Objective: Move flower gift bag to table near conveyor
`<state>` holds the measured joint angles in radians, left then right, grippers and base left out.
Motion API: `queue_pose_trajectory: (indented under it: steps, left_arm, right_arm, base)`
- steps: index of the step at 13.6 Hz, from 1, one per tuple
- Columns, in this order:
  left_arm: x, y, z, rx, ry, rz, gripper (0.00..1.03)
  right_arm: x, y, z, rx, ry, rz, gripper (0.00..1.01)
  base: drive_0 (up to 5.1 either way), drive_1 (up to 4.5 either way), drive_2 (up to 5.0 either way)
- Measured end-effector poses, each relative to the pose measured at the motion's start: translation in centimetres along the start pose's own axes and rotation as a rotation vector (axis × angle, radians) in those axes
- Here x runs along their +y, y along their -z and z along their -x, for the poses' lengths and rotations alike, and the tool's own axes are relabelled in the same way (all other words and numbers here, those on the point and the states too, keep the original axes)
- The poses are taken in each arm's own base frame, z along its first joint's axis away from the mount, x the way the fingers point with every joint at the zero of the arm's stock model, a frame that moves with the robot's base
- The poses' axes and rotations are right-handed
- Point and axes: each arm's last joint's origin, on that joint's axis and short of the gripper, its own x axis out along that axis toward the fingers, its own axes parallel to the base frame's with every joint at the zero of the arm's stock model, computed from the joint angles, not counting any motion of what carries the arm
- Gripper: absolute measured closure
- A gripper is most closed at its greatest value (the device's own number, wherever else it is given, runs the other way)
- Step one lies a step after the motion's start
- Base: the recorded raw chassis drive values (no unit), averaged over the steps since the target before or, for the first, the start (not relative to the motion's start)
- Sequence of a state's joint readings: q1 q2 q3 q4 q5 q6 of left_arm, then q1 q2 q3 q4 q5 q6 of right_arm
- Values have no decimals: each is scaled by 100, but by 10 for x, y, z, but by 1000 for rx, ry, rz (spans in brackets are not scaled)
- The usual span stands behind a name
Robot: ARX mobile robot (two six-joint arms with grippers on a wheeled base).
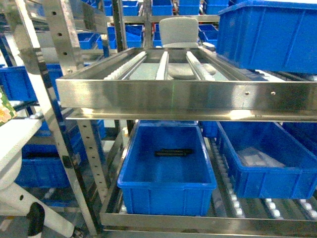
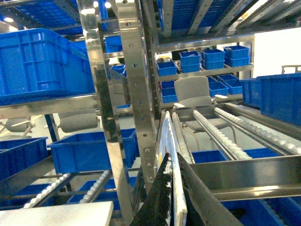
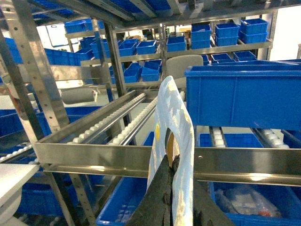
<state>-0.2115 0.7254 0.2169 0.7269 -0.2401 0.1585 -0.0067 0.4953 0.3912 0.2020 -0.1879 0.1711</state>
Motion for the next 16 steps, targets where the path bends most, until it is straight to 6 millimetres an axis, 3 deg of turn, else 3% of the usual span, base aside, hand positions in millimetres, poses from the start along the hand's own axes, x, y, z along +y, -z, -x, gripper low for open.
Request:
queue_pose_trajectory:
  steps: [8, 16]
  left_arm:
    - [0, 0, 0, -1, 0, 0, 101]
    - [0, 0, 0, 0, 0, 0, 101]
  right_arm:
    - [0, 0, 0, 0, 0, 0, 99]
    - [0, 0, 0, 0, 0, 0, 99]
  base:
    - [-475, 104, 370]
    - [-491, 245, 245]
